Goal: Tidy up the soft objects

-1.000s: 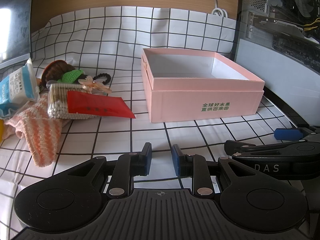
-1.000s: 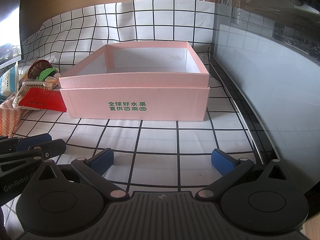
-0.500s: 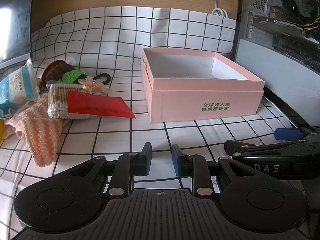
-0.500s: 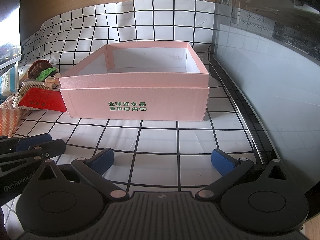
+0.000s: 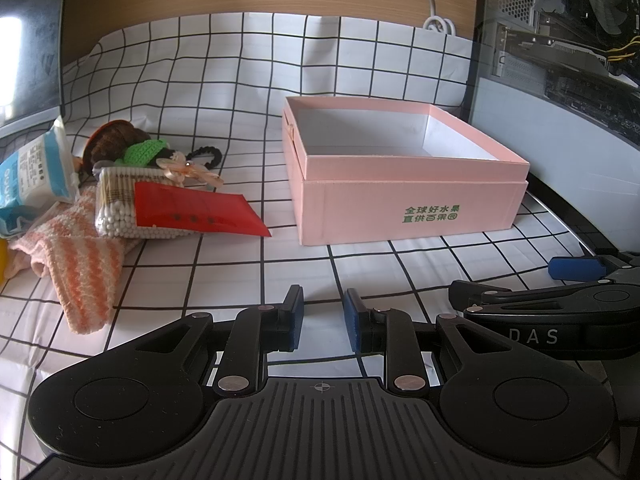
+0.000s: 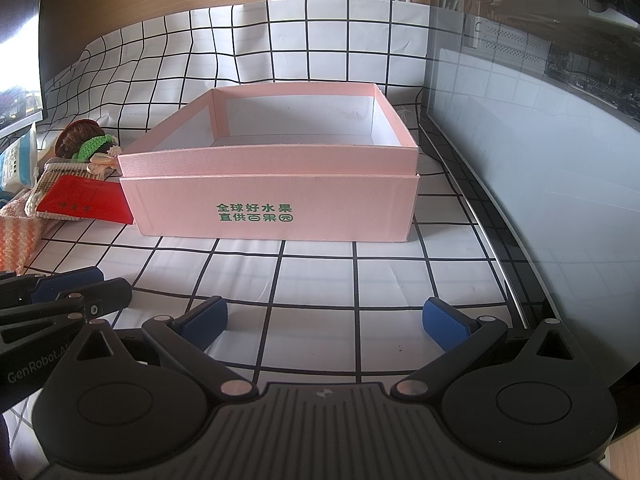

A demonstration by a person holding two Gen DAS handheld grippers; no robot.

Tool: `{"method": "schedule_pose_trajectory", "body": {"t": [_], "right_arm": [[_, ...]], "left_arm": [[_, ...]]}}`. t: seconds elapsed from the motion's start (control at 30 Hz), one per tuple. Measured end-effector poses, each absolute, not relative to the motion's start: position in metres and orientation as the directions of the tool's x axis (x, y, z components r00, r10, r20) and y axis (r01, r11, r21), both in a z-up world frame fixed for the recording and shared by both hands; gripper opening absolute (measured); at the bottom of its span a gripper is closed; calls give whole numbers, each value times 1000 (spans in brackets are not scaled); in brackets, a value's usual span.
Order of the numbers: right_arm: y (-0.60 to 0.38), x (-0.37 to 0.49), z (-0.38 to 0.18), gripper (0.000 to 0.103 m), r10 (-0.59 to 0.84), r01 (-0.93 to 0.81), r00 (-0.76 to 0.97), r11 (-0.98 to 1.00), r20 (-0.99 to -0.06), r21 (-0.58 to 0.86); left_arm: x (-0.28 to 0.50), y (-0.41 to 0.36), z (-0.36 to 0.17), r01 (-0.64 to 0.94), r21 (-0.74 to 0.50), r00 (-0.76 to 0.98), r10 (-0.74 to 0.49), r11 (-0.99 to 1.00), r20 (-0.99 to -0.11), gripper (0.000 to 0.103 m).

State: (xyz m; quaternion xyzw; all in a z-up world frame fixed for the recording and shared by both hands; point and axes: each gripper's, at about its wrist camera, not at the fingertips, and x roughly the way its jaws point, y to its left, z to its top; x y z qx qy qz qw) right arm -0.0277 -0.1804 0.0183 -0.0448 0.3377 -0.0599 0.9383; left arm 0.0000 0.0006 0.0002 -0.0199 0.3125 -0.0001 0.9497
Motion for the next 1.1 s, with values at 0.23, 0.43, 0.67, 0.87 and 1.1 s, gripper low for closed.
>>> {"method": "schedule_pose_trajectory", "body": {"t": [0.23, 0.43, 0.67, 0.87, 1.1], "right_arm": [[-180, -28, 18, 103, -143, 82, 765, 989, -628, -125], [-180, -28, 19, 103, -143, 82, 765, 989, -628, -125], [-180, -28, 18, 103, -143, 82, 765, 989, -628, -125], [-183, -25, 22, 103, -127, 61, 745, 991, -655, -122], [-180, -15, 27, 103, -157, 101, 682, 988, -714, -121]], "left_arm": [[0, 1, 0, -12, -37, 805, -12, 999, -594, 26], [0, 1, 0, -12, -38, 805, -12, 999, -594, 26], [0, 1, 0, -12, -38, 805, -13, 999, -594, 26], [0, 2, 0, -12, -59, 806, -25, 998, -592, 26], [-6, 12, 5, 54, -47, 787, -71, 997, -613, 27]]}}
